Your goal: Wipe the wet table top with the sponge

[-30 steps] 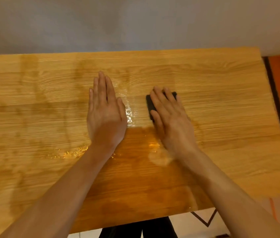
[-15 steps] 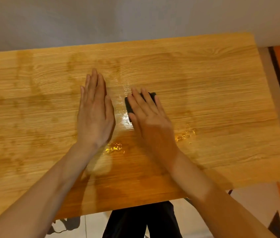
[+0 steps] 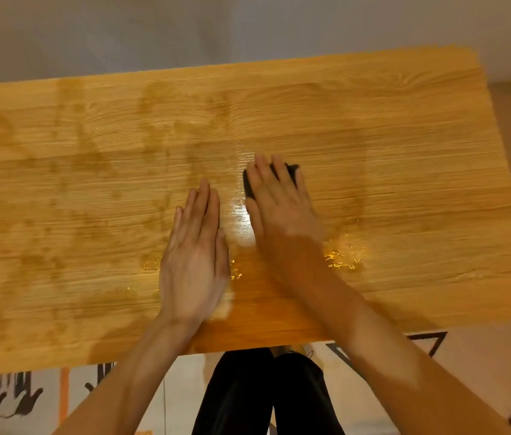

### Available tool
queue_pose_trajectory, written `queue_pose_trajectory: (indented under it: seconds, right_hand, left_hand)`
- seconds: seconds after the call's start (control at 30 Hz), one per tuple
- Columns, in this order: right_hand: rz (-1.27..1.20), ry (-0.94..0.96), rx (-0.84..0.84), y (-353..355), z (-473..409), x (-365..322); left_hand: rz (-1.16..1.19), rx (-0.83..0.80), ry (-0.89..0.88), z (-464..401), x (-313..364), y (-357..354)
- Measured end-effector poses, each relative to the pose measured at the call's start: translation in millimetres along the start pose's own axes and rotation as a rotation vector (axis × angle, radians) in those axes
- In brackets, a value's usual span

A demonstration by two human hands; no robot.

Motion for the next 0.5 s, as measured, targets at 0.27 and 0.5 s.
queue_pose_trajectory:
  seconds: [0.27,0.5]
  right_hand:
    - [0.083,0.247,-0.119,0,43,2]
    - [-0.057,-0.116,0.017,5,-31,34]
  left_hand:
    - [-0.018,-0.008,-0.003,-1,1,-1]
    - [-0.03,-0.005,-0.006,0,0,-2]
Point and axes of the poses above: each hand's wrist, its own z-axis away from the middle knuckle, its own y-axis out of the back of the hand, x = y × z, the point moved 5 cm from there along -z, towards the middle knuckle, and after that the axes turned 3 degrees about z, right-handed, at the moved point
